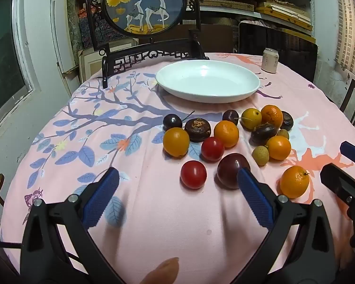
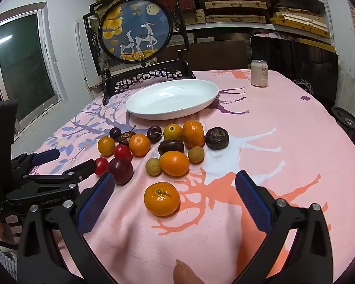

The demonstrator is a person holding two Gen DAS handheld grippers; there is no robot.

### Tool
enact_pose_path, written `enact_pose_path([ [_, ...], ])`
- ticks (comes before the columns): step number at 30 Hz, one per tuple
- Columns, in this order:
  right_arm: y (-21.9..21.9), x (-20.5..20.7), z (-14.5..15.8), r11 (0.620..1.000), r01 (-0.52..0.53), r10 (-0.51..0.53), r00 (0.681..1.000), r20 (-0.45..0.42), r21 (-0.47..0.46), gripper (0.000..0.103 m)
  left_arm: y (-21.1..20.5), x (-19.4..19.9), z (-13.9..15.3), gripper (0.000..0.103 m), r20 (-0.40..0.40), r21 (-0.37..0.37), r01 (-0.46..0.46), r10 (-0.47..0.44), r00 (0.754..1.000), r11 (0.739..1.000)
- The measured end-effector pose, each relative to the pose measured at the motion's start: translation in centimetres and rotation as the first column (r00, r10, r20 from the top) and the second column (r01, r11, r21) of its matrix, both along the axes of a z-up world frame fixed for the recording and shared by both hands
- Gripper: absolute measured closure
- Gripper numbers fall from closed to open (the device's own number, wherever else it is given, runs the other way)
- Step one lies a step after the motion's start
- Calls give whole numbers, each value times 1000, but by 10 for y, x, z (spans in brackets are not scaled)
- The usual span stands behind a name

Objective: Organize fruits

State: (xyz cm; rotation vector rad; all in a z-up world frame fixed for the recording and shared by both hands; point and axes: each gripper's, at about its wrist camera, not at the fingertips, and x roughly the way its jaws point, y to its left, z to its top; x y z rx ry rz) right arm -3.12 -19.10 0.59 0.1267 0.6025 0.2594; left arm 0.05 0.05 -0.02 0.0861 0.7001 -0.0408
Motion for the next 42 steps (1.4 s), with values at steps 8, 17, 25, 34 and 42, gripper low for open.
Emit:
enact_pose_path([
  [8,0,0,0,1000,-3,3,1000,2,4,1,0,0,0,2,3,7,0,0,1000,1000],
  [17,0,1,-1,1000,0,0,1000,-4,7,1,0,0,0,2,3,7,-1,1,1000,1000],
  [25,0,0,-1,1000,0,0,1000,-5,8,1,0,0,0,2,2,7,0,0,1000,1000],
  [34,1,0,-1,1000,-1,1,1000,-7,11,1,0,0,0,2,2,6,-1,1,1000,1000],
  [42,1,-1,-1,1000,-2,2,1000,-7,13,1,0,0,0,2,1,5,-1,1,1000,1000],
])
